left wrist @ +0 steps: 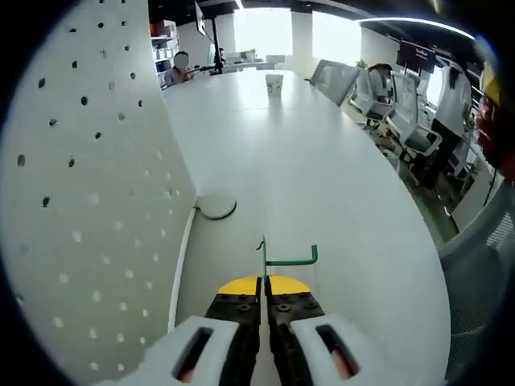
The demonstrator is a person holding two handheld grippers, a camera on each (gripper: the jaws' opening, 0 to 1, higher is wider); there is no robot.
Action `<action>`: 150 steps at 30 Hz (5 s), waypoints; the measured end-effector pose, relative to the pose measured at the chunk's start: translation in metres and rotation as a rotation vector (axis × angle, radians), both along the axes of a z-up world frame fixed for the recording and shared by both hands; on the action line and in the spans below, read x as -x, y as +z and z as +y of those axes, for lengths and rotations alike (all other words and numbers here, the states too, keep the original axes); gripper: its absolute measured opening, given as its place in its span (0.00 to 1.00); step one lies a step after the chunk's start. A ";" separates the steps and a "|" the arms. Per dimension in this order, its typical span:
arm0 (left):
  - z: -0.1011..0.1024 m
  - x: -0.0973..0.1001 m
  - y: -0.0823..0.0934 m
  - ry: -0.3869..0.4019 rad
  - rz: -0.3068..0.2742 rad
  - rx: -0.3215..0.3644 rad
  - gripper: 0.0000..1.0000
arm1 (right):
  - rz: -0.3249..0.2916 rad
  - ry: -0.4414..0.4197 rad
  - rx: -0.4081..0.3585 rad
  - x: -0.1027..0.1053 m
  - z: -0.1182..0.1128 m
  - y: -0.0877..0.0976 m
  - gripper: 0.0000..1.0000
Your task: Insert the hook assembly into the mounting plate slot until the hook locks in place.
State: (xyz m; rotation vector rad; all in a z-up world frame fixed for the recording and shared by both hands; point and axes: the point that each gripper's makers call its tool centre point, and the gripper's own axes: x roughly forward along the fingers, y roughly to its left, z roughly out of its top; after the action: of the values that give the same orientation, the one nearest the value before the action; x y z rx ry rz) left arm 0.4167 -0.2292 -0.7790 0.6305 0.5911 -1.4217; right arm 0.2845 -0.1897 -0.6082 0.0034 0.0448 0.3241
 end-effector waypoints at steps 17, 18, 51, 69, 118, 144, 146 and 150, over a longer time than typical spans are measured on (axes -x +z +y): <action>0.015 0.003 0.042 0.064 0.001 0.142 0.01 | -0.013 0.018 -0.039 -0.004 0.006 0.015 0.41; 0.016 0.003 0.044 0.068 0.007 0.148 0.01 | -0.017 0.018 -0.041 -0.004 0.006 0.017 0.41; 0.049 0.028 0.134 0.117 -0.040 0.466 0.01 | -0.078 0.051 -0.079 -0.004 0.028 0.061 0.42; 0.084 0.042 0.184 0.176 -0.048 0.657 0.02 | -0.112 0.064 -0.104 -0.003 0.043 0.083 0.42; 0.128 0.088 0.227 0.260 -0.024 0.893 0.02 | -0.006 0.044 -0.314 0.001 0.053 0.072 0.30; 0.125 0.091 0.235 0.276 -0.059 0.891 0.02 | -0.049 0.092 -0.235 -0.015 0.076 0.084 0.18; 0.124 0.093 0.235 0.275 -0.059 0.891 0.02 | -0.050 0.090 -0.227 -0.016 0.077 0.084 0.17; 0.123 0.095 0.234 0.273 -0.061 0.888 0.02 | -0.055 0.094 -0.227 -0.018 0.079 0.086 0.16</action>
State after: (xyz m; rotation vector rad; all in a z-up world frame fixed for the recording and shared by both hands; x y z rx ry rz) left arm 0.3212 -0.1060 -0.5448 -0.1151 -0.0395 -1.2389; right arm 0.3025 -0.1109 -0.5224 0.2175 -0.0463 0.4216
